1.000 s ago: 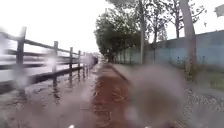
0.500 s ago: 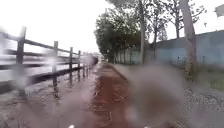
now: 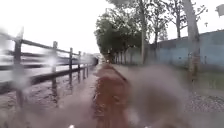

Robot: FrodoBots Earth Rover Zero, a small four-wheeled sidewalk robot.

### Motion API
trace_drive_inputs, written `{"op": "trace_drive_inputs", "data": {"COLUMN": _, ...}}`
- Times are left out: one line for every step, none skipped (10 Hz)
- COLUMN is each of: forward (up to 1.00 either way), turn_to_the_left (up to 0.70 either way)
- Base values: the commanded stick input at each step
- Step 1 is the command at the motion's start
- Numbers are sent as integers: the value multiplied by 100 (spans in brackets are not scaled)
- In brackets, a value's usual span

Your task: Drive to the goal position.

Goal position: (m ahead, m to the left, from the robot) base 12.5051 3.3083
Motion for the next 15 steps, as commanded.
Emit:
{"op": "trace_drive_inputs", "data": {"forward": 100, "turn_to_the_left": 25}}
{"op": "trace_drive_inputs", "data": {"forward": 100, "turn_to_the_left": 0}}
{"op": "trace_drive_inputs", "data": {"forward": 100, "turn_to_the_left": 0}}
{"op": "trace_drive_inputs", "data": {"forward": 100, "turn_to_the_left": 0}}
{"op": "trace_drive_inputs", "data": {"forward": 100, "turn_to_the_left": 0}}
{"op": "trace_drive_inputs", "data": {"forward": 100, "turn_to_the_left": 0}}
{"op": "trace_drive_inputs", "data": {"forward": 100, "turn_to_the_left": 0}}
{"op": "trace_drive_inputs", "data": {"forward": 100, "turn_to_the_left": 0}}
{"op": "trace_drive_inputs", "data": {"forward": 100, "turn_to_the_left": 0}}
{"op": "trace_drive_inputs", "data": {"forward": 100, "turn_to_the_left": 0}}
{"op": "trace_drive_inputs", "data": {"forward": 100, "turn_to_the_left": 0}}
{"op": "trace_drive_inputs", "data": {"forward": 100, "turn_to_the_left": 0}}
{"op": "trace_drive_inputs", "data": {"forward": 100, "turn_to_the_left": 0}}
{"op": "trace_drive_inputs", "data": {"forward": 100, "turn_to_the_left": 0}}
{"op": "trace_drive_inputs", "data": {"forward": 100, "turn_to_the_left": 0}}
